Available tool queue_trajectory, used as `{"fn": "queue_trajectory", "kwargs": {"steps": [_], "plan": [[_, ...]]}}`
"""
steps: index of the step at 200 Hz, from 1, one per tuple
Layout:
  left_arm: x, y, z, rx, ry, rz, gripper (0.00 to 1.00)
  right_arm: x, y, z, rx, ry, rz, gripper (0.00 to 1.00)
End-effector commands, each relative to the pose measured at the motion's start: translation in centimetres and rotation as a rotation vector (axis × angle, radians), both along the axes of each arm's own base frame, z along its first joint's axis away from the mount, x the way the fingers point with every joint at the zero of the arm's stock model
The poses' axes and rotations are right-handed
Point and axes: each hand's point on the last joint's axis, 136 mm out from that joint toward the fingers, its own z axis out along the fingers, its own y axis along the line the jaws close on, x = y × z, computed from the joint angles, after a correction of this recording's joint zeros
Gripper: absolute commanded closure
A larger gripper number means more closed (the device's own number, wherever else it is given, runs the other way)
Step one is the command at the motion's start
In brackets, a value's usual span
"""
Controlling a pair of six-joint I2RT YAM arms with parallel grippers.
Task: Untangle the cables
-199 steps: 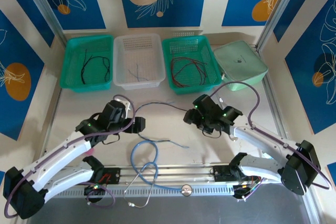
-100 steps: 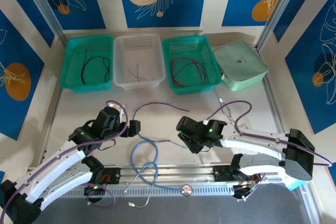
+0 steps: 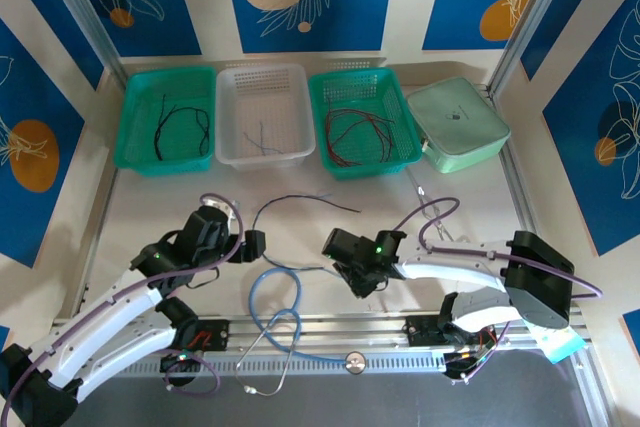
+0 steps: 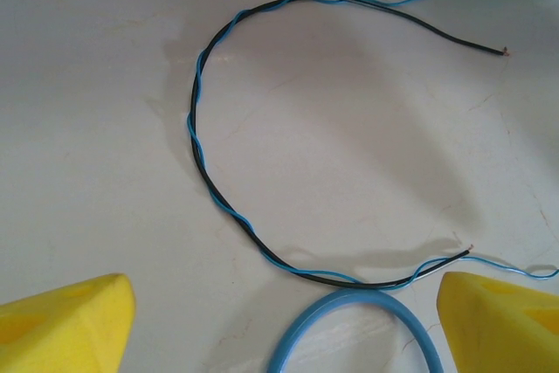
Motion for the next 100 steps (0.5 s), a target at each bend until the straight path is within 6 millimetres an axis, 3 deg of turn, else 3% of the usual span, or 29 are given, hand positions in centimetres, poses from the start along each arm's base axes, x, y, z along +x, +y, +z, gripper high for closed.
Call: {"fn": "queue_trajectory", "kwargs": {"steps": [1,33,100], "plan": [[-0.1,-0.4,-0.2,0.001,-0.010,-0.028,0.11,-0.7,-0.8,0.1,0.015,0.152,-0.531,0.53],[0.1,-0.6,-0.4,-0.004,-0.013,-0.028,0.11,-0.9,0.3,-1.3,0.054,0.197,-0.586,0.53],[0.1,-0.8,-0.2,-0.010,-0.018,-0.039,0.11,0.1,-0.3,-2.7,-0.004,0.204,-0.604,0.53]]}}
